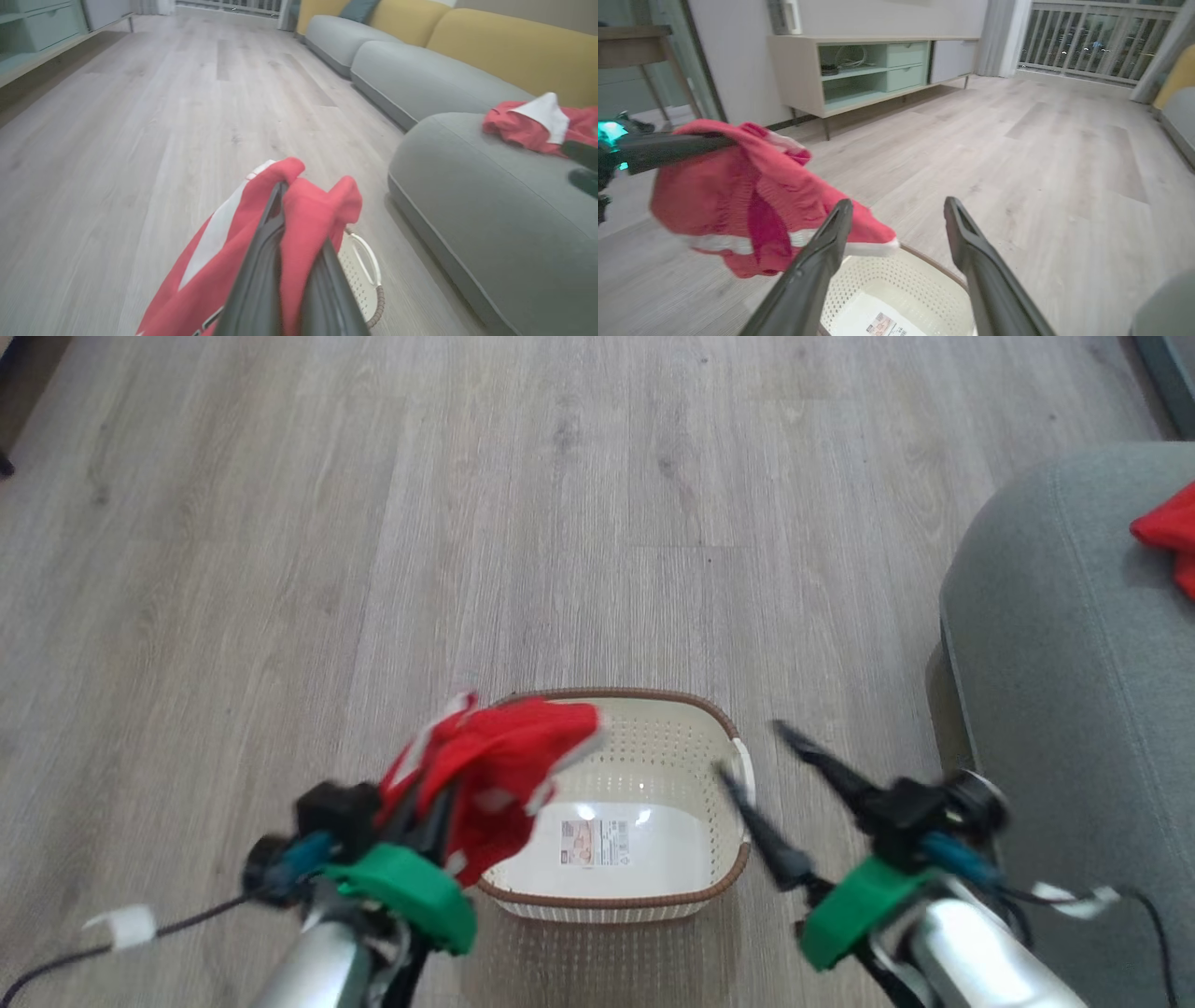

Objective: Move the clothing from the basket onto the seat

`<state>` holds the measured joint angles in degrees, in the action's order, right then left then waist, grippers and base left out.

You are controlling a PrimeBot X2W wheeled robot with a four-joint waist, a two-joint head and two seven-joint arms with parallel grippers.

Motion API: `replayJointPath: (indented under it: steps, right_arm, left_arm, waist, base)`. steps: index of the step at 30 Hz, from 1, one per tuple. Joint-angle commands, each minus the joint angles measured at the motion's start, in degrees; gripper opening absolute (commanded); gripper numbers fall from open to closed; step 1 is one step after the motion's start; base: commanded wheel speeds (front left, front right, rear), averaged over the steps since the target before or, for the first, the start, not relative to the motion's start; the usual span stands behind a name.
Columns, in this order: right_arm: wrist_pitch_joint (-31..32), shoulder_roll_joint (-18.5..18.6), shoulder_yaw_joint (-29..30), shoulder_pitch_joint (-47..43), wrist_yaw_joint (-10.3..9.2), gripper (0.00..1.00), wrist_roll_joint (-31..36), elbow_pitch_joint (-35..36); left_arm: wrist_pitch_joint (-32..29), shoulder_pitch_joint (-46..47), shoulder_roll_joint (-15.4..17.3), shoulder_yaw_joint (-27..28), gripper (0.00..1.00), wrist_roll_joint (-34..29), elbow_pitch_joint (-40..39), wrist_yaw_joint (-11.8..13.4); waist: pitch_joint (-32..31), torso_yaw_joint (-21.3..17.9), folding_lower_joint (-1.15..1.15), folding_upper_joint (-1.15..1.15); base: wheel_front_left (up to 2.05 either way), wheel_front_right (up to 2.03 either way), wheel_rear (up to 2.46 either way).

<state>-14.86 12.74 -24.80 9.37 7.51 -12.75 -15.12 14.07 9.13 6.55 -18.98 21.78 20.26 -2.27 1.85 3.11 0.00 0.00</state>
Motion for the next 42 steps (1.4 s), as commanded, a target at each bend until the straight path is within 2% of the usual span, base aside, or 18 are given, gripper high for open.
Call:
replayJointPath:
  steps: [1,6,10,15,23,24,25,26,28,29,30,31,32,33,38,42]
  right_arm:
    - [-0.14,2.23,-5.03,5.05,-0.02,1.0,-2.19,1.9]
    - [-0.14,8.01,-20.74,13.43,-0.02,1.0,-7.56,0.66]
    - [-0.14,10.65,-27.93,18.39,-0.02,1.0,-10.67,-1.04]
    - [-0.14,12.12,-33.01,21.98,-0.02,1.0,-12.43,-3.34]
    - [-0.14,10.58,-37.07,23.64,-0.02,1.0,-15.67,-4.83]
    - [-0.14,10.44,-37.43,23.73,-0.02,0.61,-16.17,-4.89]
    - [-0.14,10.29,-37.59,23.77,-0.02,0.06,-16.79,-4.77]
    - [-0.14,10.2,-37.83,23.79,-0.02,0.0,-17.49,-4.58]
    - [-0.14,10.2,-37.73,23.9,-0.02,0.0,-18.53,-4.33]
    - [-0.14,10.26,-37.5,23.85,-0.02,0.0,-18.95,-4.27]
    - [-0.14,10.26,-37.5,23.85,-0.02,0.0,-18.95,-4.27]
    - [-0.14,10.56,-36.71,23.75,-0.02,0.0,-19.43,-4.22]
    - [-0.14,10.56,-36.71,23.75,-0.02,0.0,-19.43,-4.22]
    - [-0.14,10.76,-36.27,23.61,-0.02,0.0,-19.66,-4.2]
    - [-0.14,12.17,-33.24,23.04,-0.02,0.0,-19.74,-4.0]
    - [-0.14,13.21,-30.33,22.53,-0.02,0.0,-19.15,-3.71]
  left_arm:
    - [-0.13,4.56,0.96,0.23,0.0,-1.18,-3.09,-1.04]
    - [-1.7,7.37,1.23,-5.46,0.0,-3.4,-5.11,-3.46]
    - [-2.68,9.35,1.94,-10.11,0.0,-5.08,-6.51,-4.45]
    - [-3.41,11.3,2.46,-15.84,0.0,-5.52,-9.21,-5.01]
    - [-3.59,12.54,4.76,-23.17,0.0,-1.54,-13.15,-5.19]
    - [-3.62,12.64,5.03,-23.6,0.0,-0.92,-13.19,-5.2]
    - [-3.63,12.73,5.28,-23.93,0.0,-0.43,-13.18,-5.2]
    - [-3.63,12.78,5.45,-24.18,0.0,0.12,-13.12,-5.2]
    - [-3.56,12.8,5.66,-24.49,0.0,1.19,-12.9,-5.21]
    - [-3.46,12.82,5.81,-24.55,0.26,1.45,-12.74,-5.21]
    - [-3.46,12.82,5.81,-24.55,0.26,1.45,-12.74,-5.21]
    - [-3.22,12.67,5.99,-24.27,0.73,2.02,-12.13,-5.17]
    - [-3.22,12.67,5.99,-24.27,0.73,2.02,-12.13,-5.17]
    - [-3.11,12.64,6.15,-24.13,1.0,2.04,-11.65,-5.02]
    - [-1.72,12.07,6.13,-23.34,1.0,2.24,-9.13,-4.07]
    - [-0.45,11.58,5.69,-22.73,1.0,2.47,-7.34,-3.71]
  waist:
    - [0.07,-0.02,0.0,0.0]
    - [-0.12,0.39,0.0,0.0]
    - [-0.86,1.29,0.0,0.0]
    - [-1.39,2.7,0.0,0.0]
    - [-1.54,3.72,0.0,0.0]
    - [-1.53,3.78,0.0,0.0]
    - [-1.47,3.8,0.0,0.0]
    - [-1.37,3.79,0.0,0.0]
    - [-1.25,3.67,0.0,0.0]
    - [-1.16,3.52,0.0,0.0]
    - [-1.16,3.52,0.0,0.0]
    - [-0.9,3.09,0.0,0.0]
    - [-0.9,3.09,0.0,0.0]
    - [-0.77,2.8,0.0,0.0]
    - [0.35,-0.1,0.0,0.0]
    - [1.63,-4.14,0.0,0.0]
  base:
    - [0.0,0.0,0.0]
    - [0.0,0.0,0.0]
    - [0.0,0.0,0.0]
    - [0.0,0.0,0.0]
    - [0.0,0.0,0.0]
    - [0.0,0.0,0.0]
    - [0.0,0.0,0.0]
    - [0.0,0.0,0.0]
    - [0.0,0.0,0.0]
    - [0.0,0.0,0.0]
    - [0.0,0.0,0.0]
    - [0.0,0.0,0.0]
    - [0.0,0.0,0.0]
    - [0.0,0.0,0.0]
    - [0.0,0.0,0.0]
    - [0.0,0.0,0.0]
